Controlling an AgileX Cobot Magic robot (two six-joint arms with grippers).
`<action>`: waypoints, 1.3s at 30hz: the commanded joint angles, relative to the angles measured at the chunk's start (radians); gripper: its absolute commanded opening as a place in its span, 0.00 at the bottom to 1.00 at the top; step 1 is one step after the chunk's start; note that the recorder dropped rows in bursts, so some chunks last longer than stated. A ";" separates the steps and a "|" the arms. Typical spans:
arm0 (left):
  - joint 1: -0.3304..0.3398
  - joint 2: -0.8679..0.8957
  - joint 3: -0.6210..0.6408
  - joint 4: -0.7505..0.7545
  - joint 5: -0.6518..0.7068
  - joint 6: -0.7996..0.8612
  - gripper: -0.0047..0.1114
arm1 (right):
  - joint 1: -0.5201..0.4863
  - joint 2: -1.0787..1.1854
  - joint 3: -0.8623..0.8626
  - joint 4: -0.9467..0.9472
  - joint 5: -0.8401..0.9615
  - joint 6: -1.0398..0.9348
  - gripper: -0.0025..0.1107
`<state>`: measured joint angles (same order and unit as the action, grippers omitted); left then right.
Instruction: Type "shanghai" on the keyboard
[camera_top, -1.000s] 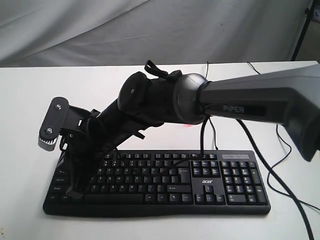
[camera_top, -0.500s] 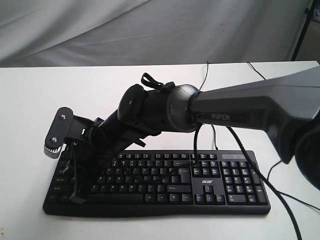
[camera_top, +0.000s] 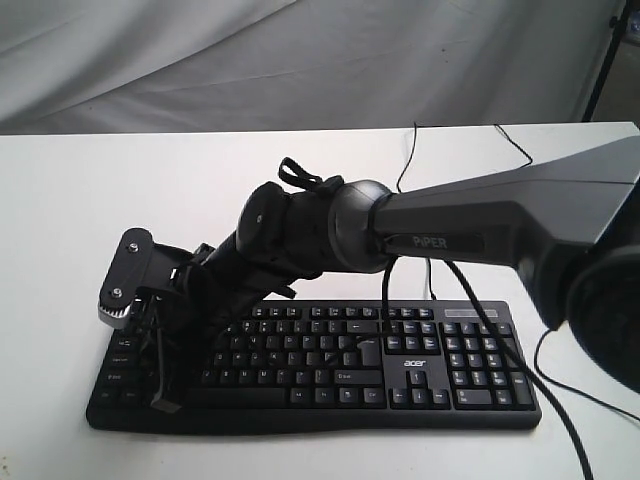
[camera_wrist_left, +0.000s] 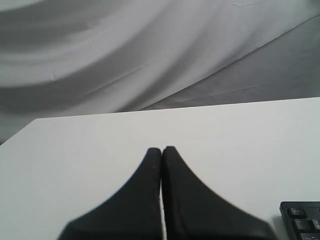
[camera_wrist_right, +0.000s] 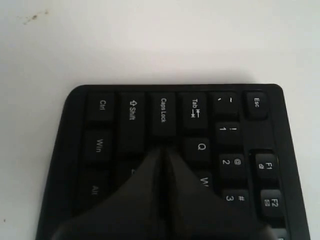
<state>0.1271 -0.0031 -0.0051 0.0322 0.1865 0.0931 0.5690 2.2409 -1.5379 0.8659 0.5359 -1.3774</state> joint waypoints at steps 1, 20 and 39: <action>-0.004 0.003 0.005 -0.001 -0.003 -0.003 0.05 | 0.001 -0.004 0.005 -0.008 -0.011 0.002 0.02; -0.004 0.003 0.005 -0.001 -0.003 -0.003 0.05 | 0.001 0.000 0.005 -0.057 -0.020 0.024 0.02; -0.004 0.003 0.005 -0.001 -0.003 -0.003 0.05 | 0.001 0.000 0.005 -0.057 -0.018 0.000 0.02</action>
<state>0.1271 -0.0031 -0.0051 0.0322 0.1865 0.0931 0.5690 2.2409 -1.5379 0.8089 0.5229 -1.3637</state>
